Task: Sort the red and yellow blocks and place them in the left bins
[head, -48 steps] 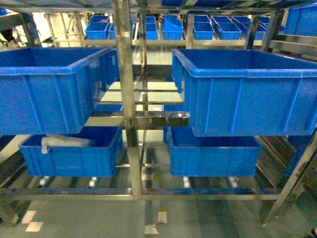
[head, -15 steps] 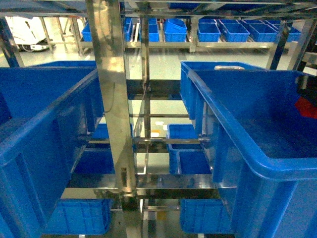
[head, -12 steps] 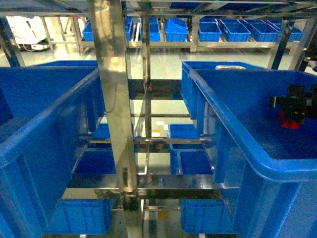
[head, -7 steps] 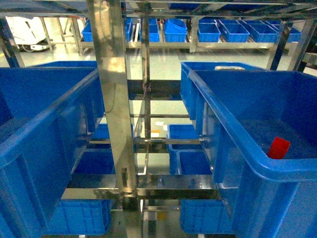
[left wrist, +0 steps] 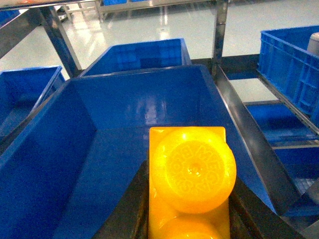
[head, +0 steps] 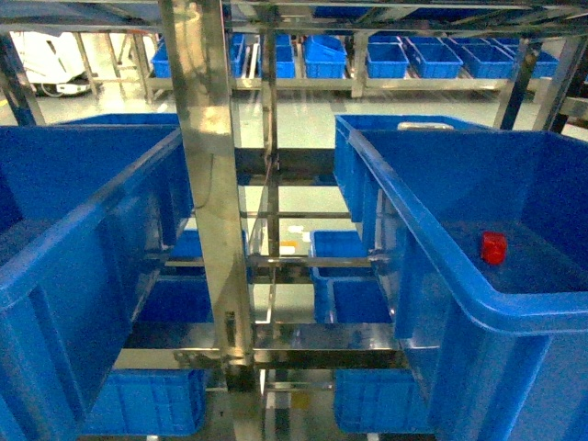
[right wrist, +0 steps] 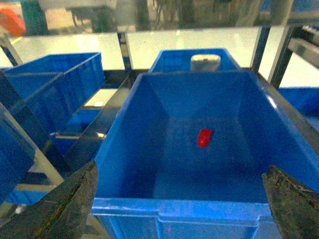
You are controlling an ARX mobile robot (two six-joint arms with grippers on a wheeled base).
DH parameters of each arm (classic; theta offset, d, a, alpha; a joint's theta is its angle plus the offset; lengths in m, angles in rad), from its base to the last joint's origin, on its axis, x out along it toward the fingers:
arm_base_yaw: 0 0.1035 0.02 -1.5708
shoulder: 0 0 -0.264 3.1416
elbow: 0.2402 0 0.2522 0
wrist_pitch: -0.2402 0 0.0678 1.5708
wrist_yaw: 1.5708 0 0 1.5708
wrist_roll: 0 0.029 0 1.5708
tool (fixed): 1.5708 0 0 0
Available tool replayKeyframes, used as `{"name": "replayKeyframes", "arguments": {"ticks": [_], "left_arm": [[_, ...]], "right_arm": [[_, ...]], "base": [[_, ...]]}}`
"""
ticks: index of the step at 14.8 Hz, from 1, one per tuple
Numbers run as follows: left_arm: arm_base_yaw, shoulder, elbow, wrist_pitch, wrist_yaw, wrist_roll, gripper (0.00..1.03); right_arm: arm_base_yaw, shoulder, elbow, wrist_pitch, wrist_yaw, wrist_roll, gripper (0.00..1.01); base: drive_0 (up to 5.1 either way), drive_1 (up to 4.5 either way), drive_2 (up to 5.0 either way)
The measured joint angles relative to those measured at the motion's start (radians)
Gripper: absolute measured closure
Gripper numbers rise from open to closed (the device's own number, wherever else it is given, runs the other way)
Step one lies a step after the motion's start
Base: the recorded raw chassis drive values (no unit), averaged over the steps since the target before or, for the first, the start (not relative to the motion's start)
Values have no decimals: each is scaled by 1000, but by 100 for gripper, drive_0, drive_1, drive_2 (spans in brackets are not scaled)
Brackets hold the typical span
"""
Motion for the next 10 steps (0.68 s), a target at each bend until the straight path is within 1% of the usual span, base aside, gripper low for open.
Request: {"name": "replayKeyframes", "arguments": {"ticks": [1,4,5,6,7,8,9,10], "left_arm": [[-3,0,0,-1,2,0,76],[-1,0,0,0,0,0,76],[0,0,1,-20,-9,-1,76],[1,17,0,-51,-35,7,76],[16,61,-8,-87,-59,29,76],[37,116,-39,-92,-65,50,76],[52,186,-62,-78,-67,61,76],[55,240,-56,-26,-82,83,76]], "right_arm": [[10,17,-11,-3,7,-3,3],[10,5,-12,5,10,-7,3],[10,6,-11,4,10,-8,3],[10,7,-11,4,10,-8,3],[10,7,-12,4,10,-8,3],[10,6,-11,4,10,-8,3],[10,7,-11,4,10,-8,3],[10,7,-11,4,10,-8,3]], "base": [[0,0,0],[0,0,0],[0,0,0],[0,0,0],[0,0,0],[0,0,0],[0,0,0],[0,0,0]]}}
